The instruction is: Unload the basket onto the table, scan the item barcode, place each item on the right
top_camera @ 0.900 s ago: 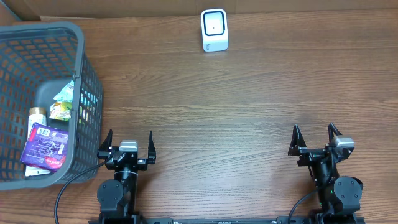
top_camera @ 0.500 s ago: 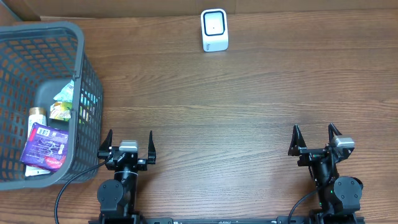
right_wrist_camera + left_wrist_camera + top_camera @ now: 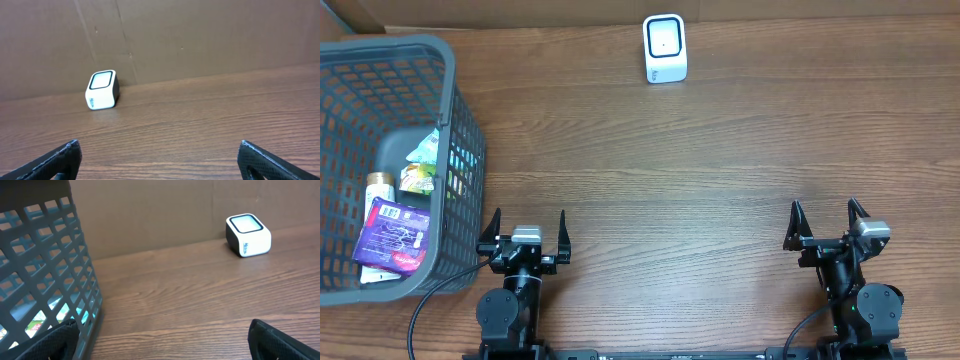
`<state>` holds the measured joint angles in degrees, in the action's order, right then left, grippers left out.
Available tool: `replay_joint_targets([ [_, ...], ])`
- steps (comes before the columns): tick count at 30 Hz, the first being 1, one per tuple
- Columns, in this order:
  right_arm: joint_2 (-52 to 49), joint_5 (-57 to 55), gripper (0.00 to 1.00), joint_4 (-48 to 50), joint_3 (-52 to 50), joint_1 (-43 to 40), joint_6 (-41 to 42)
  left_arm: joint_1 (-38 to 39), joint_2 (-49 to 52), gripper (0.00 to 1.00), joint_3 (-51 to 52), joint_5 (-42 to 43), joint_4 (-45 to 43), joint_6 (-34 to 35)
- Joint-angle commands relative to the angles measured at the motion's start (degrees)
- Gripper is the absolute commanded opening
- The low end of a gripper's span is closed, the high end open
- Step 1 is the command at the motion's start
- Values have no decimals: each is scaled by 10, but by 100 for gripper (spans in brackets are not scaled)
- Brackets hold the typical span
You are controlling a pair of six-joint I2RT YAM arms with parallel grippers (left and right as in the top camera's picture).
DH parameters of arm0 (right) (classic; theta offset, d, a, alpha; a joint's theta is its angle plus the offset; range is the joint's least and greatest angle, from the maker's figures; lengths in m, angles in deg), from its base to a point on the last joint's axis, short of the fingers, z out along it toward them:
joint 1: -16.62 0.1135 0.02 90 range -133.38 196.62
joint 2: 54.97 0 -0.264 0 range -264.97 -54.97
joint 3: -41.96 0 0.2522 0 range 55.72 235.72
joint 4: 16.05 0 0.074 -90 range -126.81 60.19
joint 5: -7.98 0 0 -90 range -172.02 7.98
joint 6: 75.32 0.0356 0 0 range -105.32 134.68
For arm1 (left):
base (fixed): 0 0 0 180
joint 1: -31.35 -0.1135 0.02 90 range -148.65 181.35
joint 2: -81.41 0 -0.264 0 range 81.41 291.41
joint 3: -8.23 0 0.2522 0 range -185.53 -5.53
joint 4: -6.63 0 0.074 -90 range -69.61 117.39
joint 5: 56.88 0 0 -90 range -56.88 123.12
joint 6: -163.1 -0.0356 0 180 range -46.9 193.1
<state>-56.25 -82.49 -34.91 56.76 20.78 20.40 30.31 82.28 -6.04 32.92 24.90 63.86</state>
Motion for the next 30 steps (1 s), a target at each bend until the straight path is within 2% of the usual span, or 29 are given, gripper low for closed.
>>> replay_joint_targets([
  [1,1,-8,100,5,-6,3,-4,3,-6,100,2,-3,-1,-10],
  [30,1,-10,100,5,-6,3,-4,3,-6,100,2,-3,-1,-11],
])
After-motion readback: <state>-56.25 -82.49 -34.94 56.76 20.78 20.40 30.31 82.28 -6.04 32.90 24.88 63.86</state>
